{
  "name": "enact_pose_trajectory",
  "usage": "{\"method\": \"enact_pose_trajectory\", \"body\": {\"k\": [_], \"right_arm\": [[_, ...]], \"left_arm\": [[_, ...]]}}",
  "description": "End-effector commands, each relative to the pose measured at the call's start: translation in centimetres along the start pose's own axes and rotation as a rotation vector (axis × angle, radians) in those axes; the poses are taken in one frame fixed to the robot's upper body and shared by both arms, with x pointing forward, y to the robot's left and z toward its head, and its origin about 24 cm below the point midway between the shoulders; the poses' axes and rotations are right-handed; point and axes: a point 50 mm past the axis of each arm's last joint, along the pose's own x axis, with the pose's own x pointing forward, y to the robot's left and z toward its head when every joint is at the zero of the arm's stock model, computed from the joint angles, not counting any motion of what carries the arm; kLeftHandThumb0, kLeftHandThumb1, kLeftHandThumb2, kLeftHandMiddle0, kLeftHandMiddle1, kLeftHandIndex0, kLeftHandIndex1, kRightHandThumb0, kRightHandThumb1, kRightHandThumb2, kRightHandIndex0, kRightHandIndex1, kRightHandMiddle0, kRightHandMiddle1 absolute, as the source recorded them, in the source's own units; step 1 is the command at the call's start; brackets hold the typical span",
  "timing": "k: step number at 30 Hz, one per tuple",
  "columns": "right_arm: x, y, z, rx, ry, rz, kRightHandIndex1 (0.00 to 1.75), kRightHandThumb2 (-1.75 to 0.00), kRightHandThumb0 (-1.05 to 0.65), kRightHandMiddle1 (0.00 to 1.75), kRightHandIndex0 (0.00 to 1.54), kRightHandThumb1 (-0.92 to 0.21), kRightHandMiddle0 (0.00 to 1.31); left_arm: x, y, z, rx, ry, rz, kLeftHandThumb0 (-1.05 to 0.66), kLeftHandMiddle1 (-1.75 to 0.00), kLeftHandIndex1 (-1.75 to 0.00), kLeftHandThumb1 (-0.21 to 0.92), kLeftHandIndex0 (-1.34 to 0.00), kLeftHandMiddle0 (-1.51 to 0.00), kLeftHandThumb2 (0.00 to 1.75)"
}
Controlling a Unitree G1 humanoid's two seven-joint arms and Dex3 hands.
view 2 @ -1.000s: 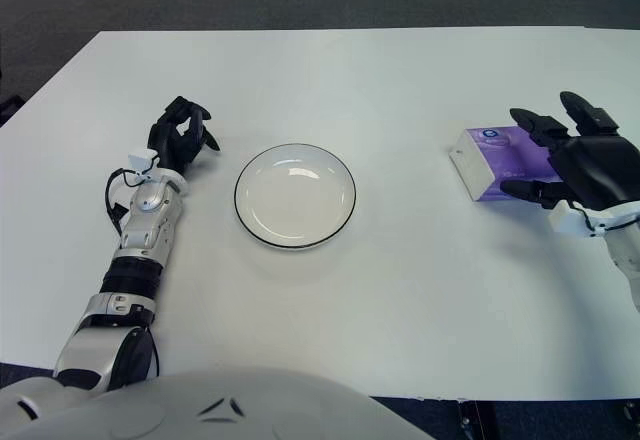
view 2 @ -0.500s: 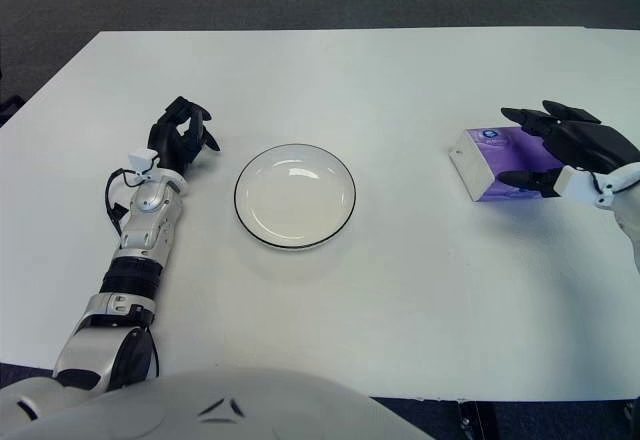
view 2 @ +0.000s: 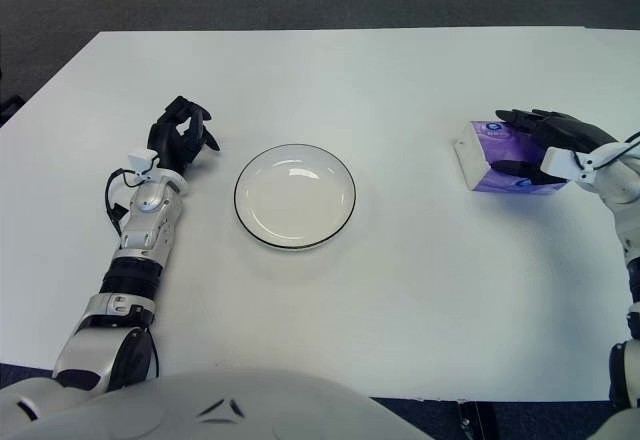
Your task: Put the tissue paper into the plate.
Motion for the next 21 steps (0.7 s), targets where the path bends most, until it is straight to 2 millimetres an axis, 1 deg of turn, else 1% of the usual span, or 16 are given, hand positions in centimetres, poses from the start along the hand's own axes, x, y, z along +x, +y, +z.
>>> {"method": "enact_pose_trajectory", "body": {"k": [1,10,17,21], "right_arm": [[0.7,1.0,0.1,-0.026,-0.006,0.093,0.00,-0.35,-1.05,0.00,0.04,-0.92,0.07],[1.7,2.2,0.1,-0.031,0.001,0.222,0.00,-0.33,-1.05,0.00,0.03,-0.92,0.06],[1.9,2.6,0.2,-0.034,0.003,0.292,0.00,-0.33,-1.05,0.00,0.00,-0.92,0.06],[2.1,3.2,0.3,-0.037,0.003,0.347,0.00,-0.33,-1.05,0.01,0.01,-0.92,0.07]], "left_arm": [[-4.3,1.2,-5.3,0.004,0.206,0.055,-0.26,-1.75,-1.75,0.92,-0.65,-0.94,0.42],[-4.5,1.0,-5.2,0.008,0.203,0.058,-0.26,-1.75,-1.75,0.92,-0.65,-0.94,0.42],[-4.5,1.0,-5.2,0.010,0.203,0.058,-0.27,-1.75,-1.75,0.92,-0.66,-0.94,0.42],[-4.6,0.9,-5.2,0.012,0.202,0.057,-0.27,-1.75,-1.75,0.92,-0.66,-0.94,0.42]]}}
